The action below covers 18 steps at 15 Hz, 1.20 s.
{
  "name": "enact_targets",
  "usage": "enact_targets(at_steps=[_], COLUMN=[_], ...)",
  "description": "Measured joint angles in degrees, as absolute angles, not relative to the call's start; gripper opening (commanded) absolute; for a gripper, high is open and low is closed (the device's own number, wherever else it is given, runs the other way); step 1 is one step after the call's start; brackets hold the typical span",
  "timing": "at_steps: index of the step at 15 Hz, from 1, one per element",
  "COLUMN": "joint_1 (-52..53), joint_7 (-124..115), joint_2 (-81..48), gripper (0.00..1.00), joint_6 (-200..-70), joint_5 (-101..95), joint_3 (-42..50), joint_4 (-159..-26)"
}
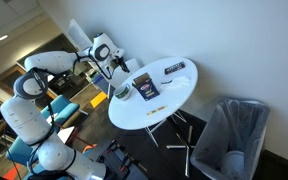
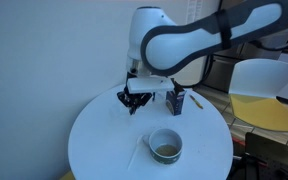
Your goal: Move the clear object to the bottom-right corner of the table
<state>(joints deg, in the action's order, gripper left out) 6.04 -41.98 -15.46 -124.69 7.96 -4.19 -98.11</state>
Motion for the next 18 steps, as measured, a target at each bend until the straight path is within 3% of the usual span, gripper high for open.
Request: enact_targets(at_steps=[12, 18], joint_1=[-0.96, -11.24], joint_7=[-55.44, -62.28], joint_2=[24.02, 42.87], gripper=[0.01, 0.01], joint_6=[-122.12, -108.96], joint_5=[7.83, 6.71], joint_3=[-2.56, 0.33], joint_4=[-124.16, -135.9])
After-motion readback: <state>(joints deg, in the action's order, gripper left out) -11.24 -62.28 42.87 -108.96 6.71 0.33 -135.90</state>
